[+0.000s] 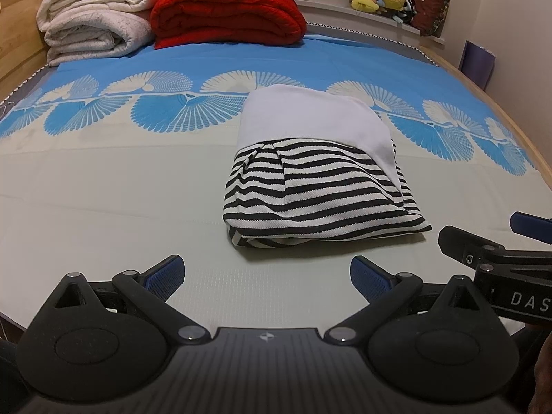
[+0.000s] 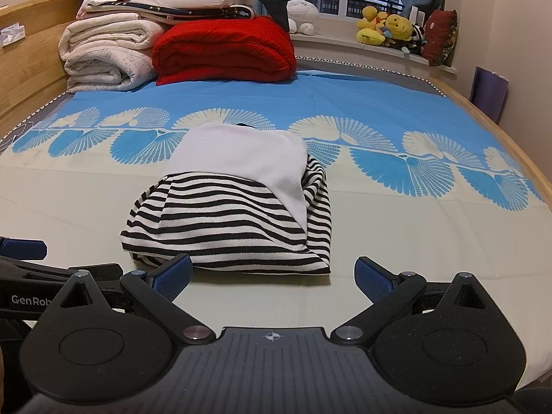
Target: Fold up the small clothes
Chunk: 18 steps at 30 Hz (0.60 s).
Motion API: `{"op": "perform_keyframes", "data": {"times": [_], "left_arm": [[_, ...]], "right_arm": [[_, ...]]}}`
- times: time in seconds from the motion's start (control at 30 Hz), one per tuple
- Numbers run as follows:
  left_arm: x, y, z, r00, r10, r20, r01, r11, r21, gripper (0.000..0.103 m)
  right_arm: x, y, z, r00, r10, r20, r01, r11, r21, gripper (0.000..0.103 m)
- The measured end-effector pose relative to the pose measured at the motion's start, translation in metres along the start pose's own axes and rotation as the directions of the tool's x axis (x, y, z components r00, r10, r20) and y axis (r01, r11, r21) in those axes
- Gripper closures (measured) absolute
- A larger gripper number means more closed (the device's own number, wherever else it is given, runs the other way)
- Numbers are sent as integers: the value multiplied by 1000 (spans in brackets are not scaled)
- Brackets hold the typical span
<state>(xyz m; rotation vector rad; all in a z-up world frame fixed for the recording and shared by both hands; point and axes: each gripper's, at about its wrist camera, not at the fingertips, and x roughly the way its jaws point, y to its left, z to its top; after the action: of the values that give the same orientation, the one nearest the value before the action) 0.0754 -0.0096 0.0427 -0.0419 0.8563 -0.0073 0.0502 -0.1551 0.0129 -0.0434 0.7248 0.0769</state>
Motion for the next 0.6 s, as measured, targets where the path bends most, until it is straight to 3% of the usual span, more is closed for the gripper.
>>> {"op": "perform_keyframes", "data": {"times": [0.6], "left_arm": [[1,-1,1,1000,-4,-5,4,1000,-4,1]], "right_arm": [[0,-1,0,1000,0,-1,0,1000,1,3]]}}
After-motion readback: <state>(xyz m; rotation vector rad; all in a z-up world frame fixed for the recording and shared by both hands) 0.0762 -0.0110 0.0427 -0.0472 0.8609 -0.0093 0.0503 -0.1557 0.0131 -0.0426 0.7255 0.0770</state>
